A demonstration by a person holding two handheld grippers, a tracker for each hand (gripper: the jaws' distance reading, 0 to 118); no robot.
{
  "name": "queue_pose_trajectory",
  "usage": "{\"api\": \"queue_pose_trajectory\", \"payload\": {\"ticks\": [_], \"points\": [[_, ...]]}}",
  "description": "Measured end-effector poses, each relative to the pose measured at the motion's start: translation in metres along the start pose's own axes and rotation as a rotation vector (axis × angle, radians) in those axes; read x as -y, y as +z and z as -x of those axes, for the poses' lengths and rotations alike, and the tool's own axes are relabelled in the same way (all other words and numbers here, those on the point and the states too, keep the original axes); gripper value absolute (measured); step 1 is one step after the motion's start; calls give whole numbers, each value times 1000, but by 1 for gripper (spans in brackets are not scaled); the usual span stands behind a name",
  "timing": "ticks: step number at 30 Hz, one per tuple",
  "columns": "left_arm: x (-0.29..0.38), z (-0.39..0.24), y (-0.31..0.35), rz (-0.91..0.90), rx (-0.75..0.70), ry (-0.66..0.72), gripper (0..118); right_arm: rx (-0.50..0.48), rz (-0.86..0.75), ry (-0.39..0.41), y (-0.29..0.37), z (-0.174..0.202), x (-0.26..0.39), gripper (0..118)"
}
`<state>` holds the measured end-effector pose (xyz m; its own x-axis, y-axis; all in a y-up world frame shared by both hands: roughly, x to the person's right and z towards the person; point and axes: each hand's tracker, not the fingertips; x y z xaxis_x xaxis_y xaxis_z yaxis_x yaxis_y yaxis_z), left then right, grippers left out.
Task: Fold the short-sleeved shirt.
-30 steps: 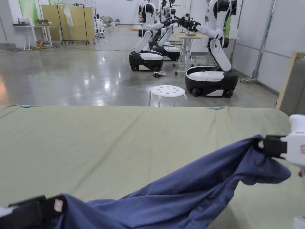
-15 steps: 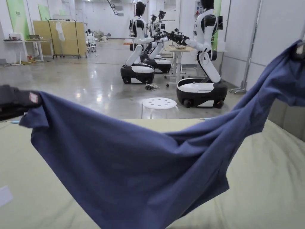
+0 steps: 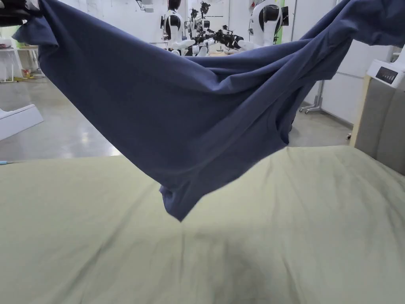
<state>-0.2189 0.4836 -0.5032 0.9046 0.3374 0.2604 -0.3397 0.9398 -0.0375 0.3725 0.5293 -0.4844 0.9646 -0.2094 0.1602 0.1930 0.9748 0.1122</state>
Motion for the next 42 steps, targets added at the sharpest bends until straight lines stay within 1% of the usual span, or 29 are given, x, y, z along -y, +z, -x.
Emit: {"api": "queue_pose_trajectory", "payload": {"ticks": [2,4,5,6,8,10,11,13,15,16,17,18,20,21,22,23,27,30,33,34,37,38,39,40,42], "points": [[16,5,3,48,7,1,5,-44,26,14,8,-3,19,7],[45,18,4,165,-4,8,5,-69,105,23,15,-10,52,7],[64,25,7,238,-33,-8,5,-89,128,-5,21,-15,73,7],[90,35,12,281,-31,-3,5,-97,197,-15,27,-21,96,7],[144,54,23,424,-69,-2,5,-118,318,-47,38,-34,150,7],[204,76,37,575,-104,34,5,-94,481,-46,54,-46,210,7],[238,87,49,598,-127,77,5,-93,568,-43,65,-54,242,7],[296,100,75,724,-150,104,5,-68,684,-71,99,-68,296,7],[329,109,104,797,-153,158,5,-72,774,-114,138,-80,327,7],[339,111,120,782,-141,210,5,-69,805,-122,158,-86,340,7],[341,106,137,777,-127,234,5,-78,846,-84,174,-88,343,7],[342,105,152,784,-115,230,5,-71,840,-82,195,-92,343,7],[334,97,179,784,-87,190,5,-134,890,-47,226,-97,340,7],[324,92,191,791,-85,145,5,-123,877,-41,242,-96,337,7],[318,88,204,792,-101,111,5,-155,900,-3,254,-98,328,7],[313,86,216,788,-107,106,5,-165,914,16,267,-97,324,7],[291,91,260,760,-125,130,5,-174,927,34,318,-96,300,7],[280,95,287,748,-153,134,5,-176,909,20,355,-97,278,7],[268,95,312,743,-185,92,5,-160,909,29,388,-99,262,7],[264,96,320,741,-181,77,5,-152,911,30,395,-101,260,7],[264,102,334,725,-234,51,5,-129,910,16,408,-106,263,7],[268,105,334,731,-271,31,5,-130,913,27,405,-108,269,7],[278,109,331,764,-285,13,5,-108,931,51,398,-108,279,7],[290,115,328,825,-298,17,5,-86,960,56,389,-108,288,7],[311,123,325,836,-332,33,5,-107,978,57,372,-112,308,8]]}}
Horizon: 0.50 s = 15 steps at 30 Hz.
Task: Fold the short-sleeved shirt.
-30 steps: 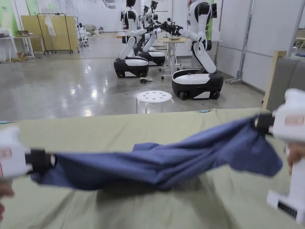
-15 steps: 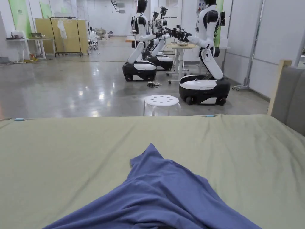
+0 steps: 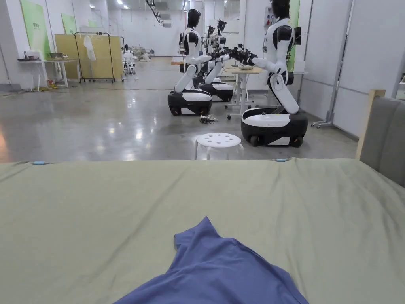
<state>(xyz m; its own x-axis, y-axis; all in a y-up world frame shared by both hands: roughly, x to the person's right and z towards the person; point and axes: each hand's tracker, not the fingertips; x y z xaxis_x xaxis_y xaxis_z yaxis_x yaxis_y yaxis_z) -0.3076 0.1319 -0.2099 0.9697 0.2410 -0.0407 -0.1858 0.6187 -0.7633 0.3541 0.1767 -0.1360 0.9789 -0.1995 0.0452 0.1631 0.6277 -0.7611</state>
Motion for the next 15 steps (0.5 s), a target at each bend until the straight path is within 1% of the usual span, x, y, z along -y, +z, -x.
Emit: {"api": "queue_pose_trajectory", "payload": {"ticks": [1,2,3,4,5,6,7,8,10,11,12,14,15], "points": [[4,2,-10,22,-4,-3,5,22,45,18,-13,-1,-5,8],[9,0,-15,20,-39,-15,5,47,54,52,-24,-1,-7,8],[15,2,-23,12,-37,-13,5,74,56,74,-35,-1,-11,10],[18,1,-27,14,-37,-19,6,89,81,99,-45,-1,-16,15],[22,-1,-28,11,-44,-20,6,114,82,129,-52,1,-20,29],[25,-4,-30,0,-50,-28,7,128,70,163,-56,5,-24,53],[29,-7,-27,-9,-52,-34,12,134,49,195,-59,8,-28,69],[32,-10,-26,-28,-52,-39,24,169,22,223,-73,-17,-23,77],[35,-16,-19,-87,-56,-55,94,212,-92,245,-67,-10,-32,78],[36,-20,-14,-100,-55,-58,116,234,-158,265,-62,-4,-35,78],[37,-24,-10,-115,-59,-56,118,244,-230,286,-49,22,-33,78],[34,-32,7,-236,-38,-47,118,237,-334,331,-33,39,-39,78],[31,-21,5,-255,-37,-49,118,231,-394,346,-23,48,-42,78]]}}
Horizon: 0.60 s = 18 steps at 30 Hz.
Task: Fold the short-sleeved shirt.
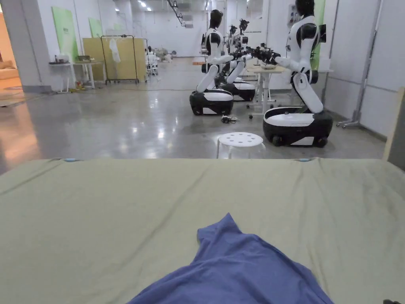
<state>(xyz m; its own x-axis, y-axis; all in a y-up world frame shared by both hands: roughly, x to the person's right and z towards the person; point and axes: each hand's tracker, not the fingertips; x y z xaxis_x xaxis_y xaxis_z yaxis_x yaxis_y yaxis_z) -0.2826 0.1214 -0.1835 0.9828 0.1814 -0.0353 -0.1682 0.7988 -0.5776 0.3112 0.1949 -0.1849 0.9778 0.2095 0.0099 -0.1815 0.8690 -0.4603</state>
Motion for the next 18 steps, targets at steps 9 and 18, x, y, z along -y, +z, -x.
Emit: {"api": "queue_pose_trajectory", "payload": {"ticks": [9,18], "points": [[-30,-33,82,-313,-40,-178,24,-76,-323,-40,76,45,-46,43],[-10,5,57,-21,89,-120,5,-162,-262,-61,75,51,-45,3]]}}
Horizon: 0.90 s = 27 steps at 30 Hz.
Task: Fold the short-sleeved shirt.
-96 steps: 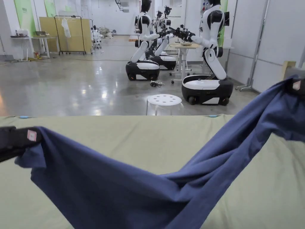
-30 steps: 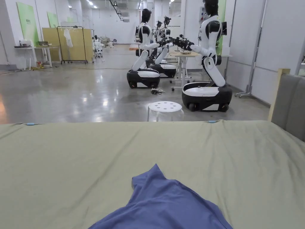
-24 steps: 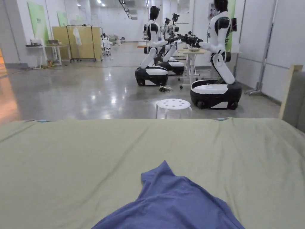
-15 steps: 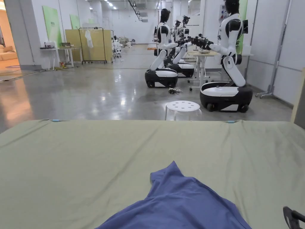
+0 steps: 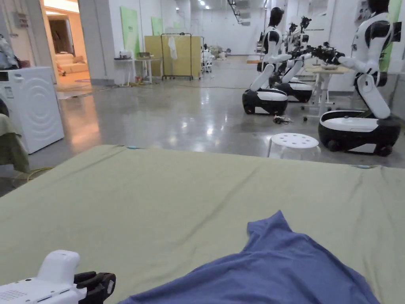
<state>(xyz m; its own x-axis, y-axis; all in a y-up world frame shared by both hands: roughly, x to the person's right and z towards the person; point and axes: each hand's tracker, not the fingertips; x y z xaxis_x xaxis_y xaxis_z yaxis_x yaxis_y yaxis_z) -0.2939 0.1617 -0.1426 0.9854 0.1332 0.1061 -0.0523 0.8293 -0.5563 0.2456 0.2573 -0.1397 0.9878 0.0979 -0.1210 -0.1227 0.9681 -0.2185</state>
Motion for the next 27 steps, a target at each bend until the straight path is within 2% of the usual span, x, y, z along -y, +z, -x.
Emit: {"api": "queue_pose_trajectory", "payload": {"ticks": [2,3,4,5,6,7,8,9,12,15,18,20,21,22,24,25,27], "points": [[8,12,-12,98,-14,20,6,-21,21,-35,0,-2,2,3],[16,21,-22,139,-1,49,11,-28,24,-42,1,-2,3,3],[22,31,-33,188,2,77,25,-27,28,-41,1,-1,4,3],[29,37,-42,249,-15,101,53,-28,39,-40,0,0,4,3],[29,41,-48,239,-30,128,103,-30,41,-42,-1,2,5,3],[34,47,-59,270,-35,143,118,-35,46,-41,-1,1,7,3],[36,49,-66,286,-56,152,116,-42,61,-36,-2,2,6,3],[34,51,-72,191,-35,154,117,-48,69,-30,-3,4,7,3],[39,50,-94,311,-127,142,117,-57,87,-20,-6,6,10,3],[29,52,-110,305,-64,198,112,-67,103,-44,-12,5,13,3],[25,42,-126,367,-49,157,104,-77,135,-52,-20,4,14,3],[27,24,-133,373,-76,61,76,-79,151,-54,-26,2,17,3],[25,17,-133,360,-86,7,67,-79,161,-56,-31,2,18,3],[23,13,-132,344,-70,-1,53,-78,165,-59,-35,1,19,3],[19,11,-132,332,24,75,11,-86,177,-55,-47,-2,20,3],[17,11,-135,330,21,105,10,-88,188,-51,-54,-2,21,3],[15,10,-142,370,36,56,10,-110,210,-50,-74,-8,24,3]]}}
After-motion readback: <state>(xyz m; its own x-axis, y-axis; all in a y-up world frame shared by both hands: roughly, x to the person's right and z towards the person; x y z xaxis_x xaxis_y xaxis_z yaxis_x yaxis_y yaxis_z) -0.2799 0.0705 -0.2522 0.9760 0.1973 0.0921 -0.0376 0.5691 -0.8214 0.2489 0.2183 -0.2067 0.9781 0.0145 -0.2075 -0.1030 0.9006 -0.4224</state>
